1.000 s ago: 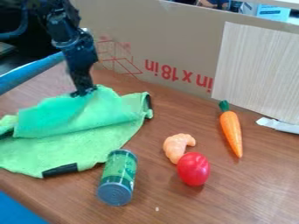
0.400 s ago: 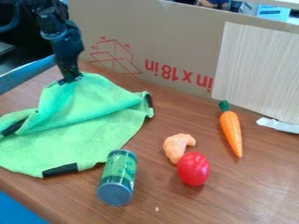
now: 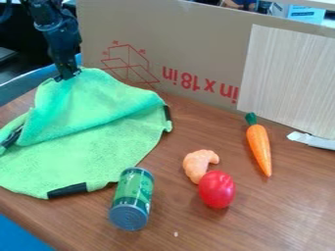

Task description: Unfold the green cloth from bottom right to top left

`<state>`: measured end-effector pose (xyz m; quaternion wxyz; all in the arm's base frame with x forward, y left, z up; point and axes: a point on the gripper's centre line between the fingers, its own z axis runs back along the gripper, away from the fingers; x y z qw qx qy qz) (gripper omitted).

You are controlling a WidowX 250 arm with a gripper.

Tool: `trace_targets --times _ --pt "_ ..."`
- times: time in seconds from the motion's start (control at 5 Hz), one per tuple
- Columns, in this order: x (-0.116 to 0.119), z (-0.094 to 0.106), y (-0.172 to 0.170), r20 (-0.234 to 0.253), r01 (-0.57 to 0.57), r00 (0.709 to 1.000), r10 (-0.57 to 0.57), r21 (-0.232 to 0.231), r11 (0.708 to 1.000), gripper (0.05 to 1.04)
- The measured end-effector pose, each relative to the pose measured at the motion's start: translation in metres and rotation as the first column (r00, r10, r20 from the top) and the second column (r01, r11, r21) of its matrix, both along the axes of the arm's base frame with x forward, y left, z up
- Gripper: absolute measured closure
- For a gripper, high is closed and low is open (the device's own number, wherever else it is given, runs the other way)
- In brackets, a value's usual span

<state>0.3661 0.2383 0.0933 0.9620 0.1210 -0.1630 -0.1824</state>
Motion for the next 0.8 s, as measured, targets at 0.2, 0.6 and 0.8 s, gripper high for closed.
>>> trace_targets --times 0.2,0.6,0.8 --pt "0.013 -0.003 0.016 -0.029 -0.002 1.0 0.003 0.028 1.0 1.03" --pt "0.041 -0.013 0.038 -0.082 0.05 0.996 -0.037 0.17 0.984 1.03" --pt "0.048 -0.019 0.04 -0.099 0.152 0.986 -0.133 0.21 0.966 1.03"
